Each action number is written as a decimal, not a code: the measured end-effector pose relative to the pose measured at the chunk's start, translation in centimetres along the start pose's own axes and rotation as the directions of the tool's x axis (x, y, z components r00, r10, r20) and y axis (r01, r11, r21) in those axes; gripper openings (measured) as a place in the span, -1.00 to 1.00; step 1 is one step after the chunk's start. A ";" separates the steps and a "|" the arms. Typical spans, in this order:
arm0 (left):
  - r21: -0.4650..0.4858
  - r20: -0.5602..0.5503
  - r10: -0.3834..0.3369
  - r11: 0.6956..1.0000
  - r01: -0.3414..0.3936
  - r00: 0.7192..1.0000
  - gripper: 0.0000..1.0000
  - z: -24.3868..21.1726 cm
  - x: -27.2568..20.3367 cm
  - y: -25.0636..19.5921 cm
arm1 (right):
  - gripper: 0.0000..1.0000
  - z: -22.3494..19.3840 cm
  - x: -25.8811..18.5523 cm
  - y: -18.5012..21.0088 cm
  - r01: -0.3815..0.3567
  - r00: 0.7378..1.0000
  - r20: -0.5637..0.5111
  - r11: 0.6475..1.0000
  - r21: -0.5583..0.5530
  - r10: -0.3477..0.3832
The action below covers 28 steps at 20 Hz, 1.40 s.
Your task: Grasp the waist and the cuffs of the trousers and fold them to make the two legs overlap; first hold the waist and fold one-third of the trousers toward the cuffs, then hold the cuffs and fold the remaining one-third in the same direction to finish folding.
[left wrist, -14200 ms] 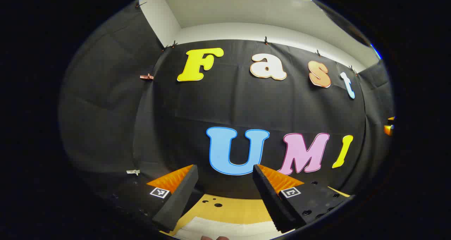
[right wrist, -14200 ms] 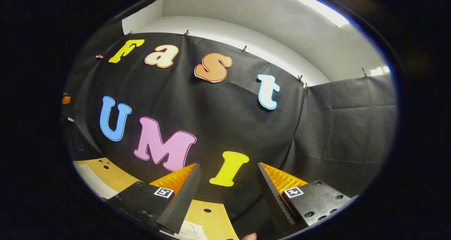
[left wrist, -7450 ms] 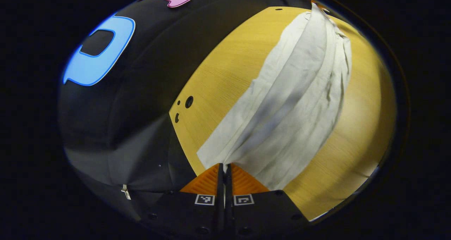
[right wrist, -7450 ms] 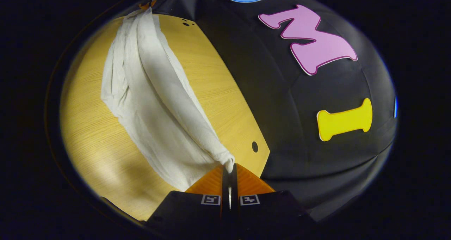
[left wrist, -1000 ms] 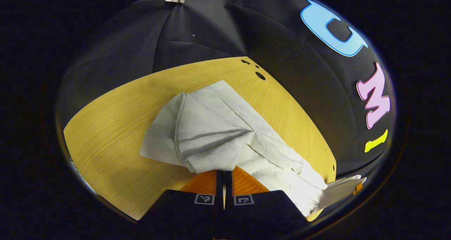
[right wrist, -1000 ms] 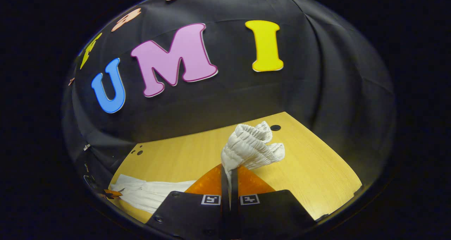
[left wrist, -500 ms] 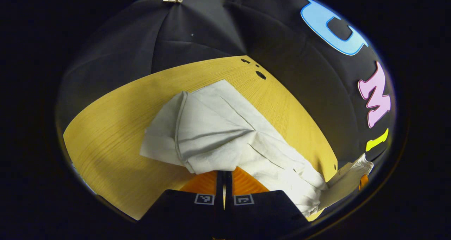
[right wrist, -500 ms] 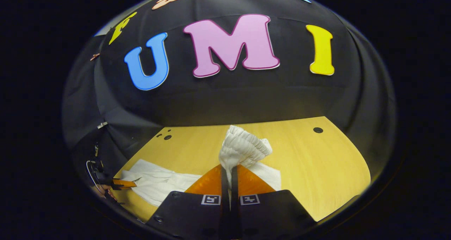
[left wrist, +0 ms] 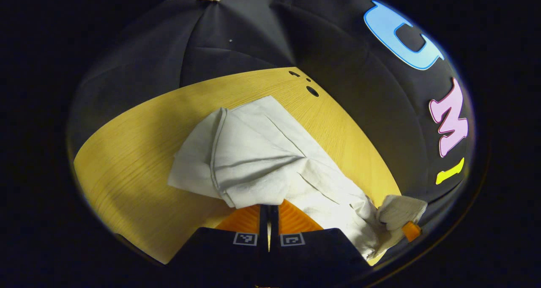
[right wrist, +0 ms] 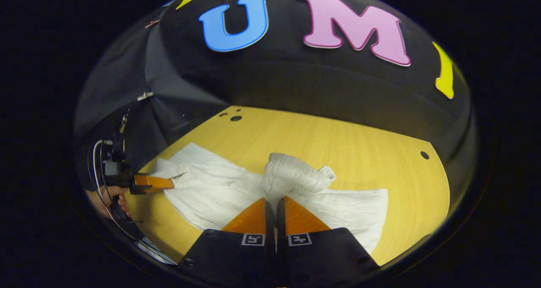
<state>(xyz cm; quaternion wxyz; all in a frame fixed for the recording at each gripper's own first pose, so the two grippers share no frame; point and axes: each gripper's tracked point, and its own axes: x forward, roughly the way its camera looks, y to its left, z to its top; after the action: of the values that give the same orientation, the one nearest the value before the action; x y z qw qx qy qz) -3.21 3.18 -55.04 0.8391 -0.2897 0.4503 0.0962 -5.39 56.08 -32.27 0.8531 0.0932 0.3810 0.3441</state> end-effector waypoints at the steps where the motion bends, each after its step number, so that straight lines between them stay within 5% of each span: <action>1: -0.002 0.001 0.000 1.000 0.000 1.000 -0.88 0.0 0.0 0.0 | -0.89 -1.1 0.6 1.0 -0.024 0.999 -0.034 1.000 -0.001 0.024; 7: -0.006 0.000 -0.006 1.000 0.006 1.000 -0.88 0.0 0.0 0.0 | -0.58 -4.2 2.4 5.2 -0.161 0.971 -0.150 0.973 0.168 0.187; 10: -0.008 0.002 -0.007 1.000 0.007 1.000 -0.88 0.0 0.0 0.0 | 0.54 -4.0 1.7 7.5 -0.230 0.952 -0.146 0.942 0.244 0.271; 11: -0.008 0.003 -0.007 1.000 0.007 1.000 -0.88 0.0 0.0 0.1 | 0.70 -3.9 1.4 7.9 -0.241 0.950 -0.141 0.940 0.241 0.280; 12: -0.010 0.004 -0.008 1.000 0.008 1.000 -0.89 0.0 0.0 0.0 | 0.49 -3.6 1.0 7.9 -0.246 0.951 -0.131 0.940 0.237 0.281; 13: -0.011 0.004 -0.008 1.000 0.008 1.000 -0.89 0.0 0.0 0.0 | 0.79 -3.2 0.5 7.4 -0.239 0.955 -0.117 0.942 0.235 0.272; 16: -0.029 0.007 -0.027 0.999 0.028 1.000 -0.89 0.2 0.0 0.0 | 0.78 -2.2 -1.1 4.3 -0.179 0.977 -0.063 0.947 0.267 0.203; 21: -0.018 0.016 -0.042 0.999 0.042 0.999 -0.89 0.9 -0.2 -0.3 | 0.77 -3.1 -5.6 -6.1 0.010 1.000 -0.018 0.948 0.320 -0.005; 28: 0.085 0.112 -0.095 0.993 0.086 0.989 -0.89 3.9 -3.6 -5.2 | 0.77 -7.6 -13.4 -18.4 0.185 0.981 -0.036 0.871 0.454 -0.190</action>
<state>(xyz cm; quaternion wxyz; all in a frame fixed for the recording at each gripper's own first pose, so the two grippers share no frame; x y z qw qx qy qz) -0.38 1.51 -48.36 0.8783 -0.2698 0.3906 0.0566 -7.66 32.71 -37.46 0.8387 0.2549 0.4538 0.1602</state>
